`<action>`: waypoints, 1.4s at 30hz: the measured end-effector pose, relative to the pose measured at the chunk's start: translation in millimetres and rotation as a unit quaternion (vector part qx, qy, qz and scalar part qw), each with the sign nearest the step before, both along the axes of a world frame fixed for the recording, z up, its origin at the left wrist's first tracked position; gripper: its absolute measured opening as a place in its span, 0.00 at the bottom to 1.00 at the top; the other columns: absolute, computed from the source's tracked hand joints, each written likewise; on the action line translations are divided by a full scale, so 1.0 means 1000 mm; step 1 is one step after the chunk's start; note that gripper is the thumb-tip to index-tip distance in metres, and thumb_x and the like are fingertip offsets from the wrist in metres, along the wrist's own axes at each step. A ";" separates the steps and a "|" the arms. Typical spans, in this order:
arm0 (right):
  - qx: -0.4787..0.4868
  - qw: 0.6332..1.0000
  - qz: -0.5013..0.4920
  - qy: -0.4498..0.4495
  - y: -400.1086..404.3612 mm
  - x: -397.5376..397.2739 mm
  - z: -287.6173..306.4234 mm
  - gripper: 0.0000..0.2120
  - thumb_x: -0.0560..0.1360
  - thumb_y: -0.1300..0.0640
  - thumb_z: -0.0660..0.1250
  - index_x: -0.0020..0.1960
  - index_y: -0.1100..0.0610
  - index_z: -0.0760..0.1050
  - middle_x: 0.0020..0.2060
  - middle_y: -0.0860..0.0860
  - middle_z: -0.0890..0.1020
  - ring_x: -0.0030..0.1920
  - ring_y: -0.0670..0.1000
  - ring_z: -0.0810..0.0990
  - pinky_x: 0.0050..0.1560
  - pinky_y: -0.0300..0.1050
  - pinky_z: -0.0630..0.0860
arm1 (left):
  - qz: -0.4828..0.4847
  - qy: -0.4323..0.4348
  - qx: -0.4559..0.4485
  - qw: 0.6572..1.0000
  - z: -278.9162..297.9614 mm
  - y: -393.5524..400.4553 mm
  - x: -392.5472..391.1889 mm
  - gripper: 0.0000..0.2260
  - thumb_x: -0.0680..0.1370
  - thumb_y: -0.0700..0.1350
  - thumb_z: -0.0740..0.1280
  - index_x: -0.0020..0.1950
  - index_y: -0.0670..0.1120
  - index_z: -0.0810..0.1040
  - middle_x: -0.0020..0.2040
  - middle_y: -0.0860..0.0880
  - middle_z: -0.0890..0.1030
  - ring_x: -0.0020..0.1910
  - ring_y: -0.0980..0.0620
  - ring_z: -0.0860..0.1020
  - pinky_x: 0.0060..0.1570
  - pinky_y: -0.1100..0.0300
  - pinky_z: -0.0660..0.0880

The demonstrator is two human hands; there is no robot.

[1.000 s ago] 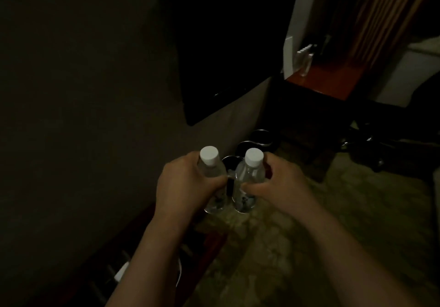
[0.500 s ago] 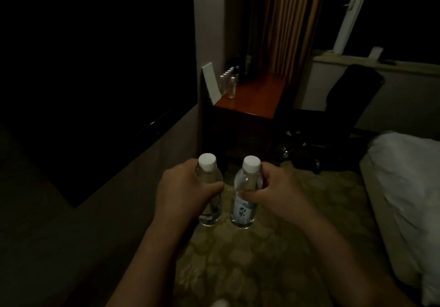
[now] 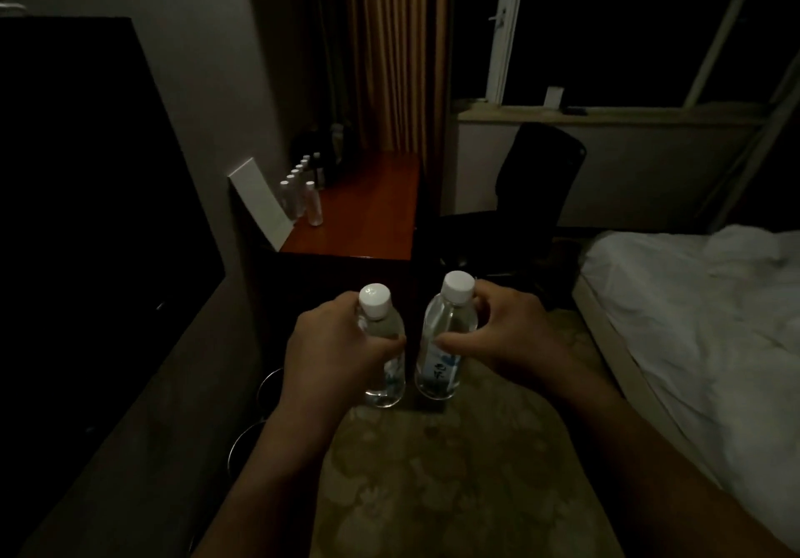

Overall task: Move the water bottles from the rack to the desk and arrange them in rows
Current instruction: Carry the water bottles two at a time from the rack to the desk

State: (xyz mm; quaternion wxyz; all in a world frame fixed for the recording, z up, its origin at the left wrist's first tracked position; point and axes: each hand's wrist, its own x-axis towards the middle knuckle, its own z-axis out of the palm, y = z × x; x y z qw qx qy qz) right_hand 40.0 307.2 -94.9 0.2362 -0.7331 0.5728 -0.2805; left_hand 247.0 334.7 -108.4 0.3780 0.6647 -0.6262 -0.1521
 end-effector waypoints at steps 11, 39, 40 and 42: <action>0.029 0.998 0.042 -0.042 -0.231 -0.056 -0.011 0.23 0.66 0.52 0.79 0.59 0.47 0.77 0.47 0.42 0.82 0.45 0.40 0.79 0.39 0.35 0.74 | 0.027 -0.020 0.011 0.999 -0.012 -0.227 -0.059 0.20 0.65 0.54 0.79 0.53 0.51 0.78 0.47 0.55 0.81 0.46 0.55 0.79 0.47 0.50 0.80; 0.067 0.967 0.242 0.047 -0.848 0.022 -0.043 0.30 0.65 0.53 0.80 0.65 0.46 0.74 0.56 0.43 0.80 0.56 0.45 0.78 0.56 0.43 0.77 | 0.265 -0.014 0.083 0.961 -0.054 -0.774 -0.009 0.17 0.65 0.59 0.75 0.46 0.52 0.76 0.40 0.56 0.78 0.40 0.55 0.75 0.34 0.61 0.67; 0.066 0.965 0.249 0.049 -0.867 0.029 -0.044 0.30 0.65 0.53 0.80 0.64 0.46 0.74 0.56 0.43 0.80 0.55 0.45 0.78 0.54 0.41 0.76 | 0.274 -0.017 0.085 0.958 -0.056 -0.790 -0.002 0.17 0.65 0.60 0.74 0.45 0.52 0.76 0.41 0.55 0.78 0.40 0.54 0.76 0.35 0.59 0.68; 0.073 0.960 0.264 0.055 -0.901 0.045 -0.049 0.31 0.65 0.53 0.80 0.65 0.46 0.73 0.56 0.43 0.80 0.54 0.45 0.77 0.53 0.38 0.74 | 0.297 -0.017 0.087 0.951 -0.060 -0.818 0.012 0.17 0.65 0.60 0.73 0.46 0.52 0.76 0.42 0.54 0.80 0.42 0.52 0.77 0.38 0.57 0.73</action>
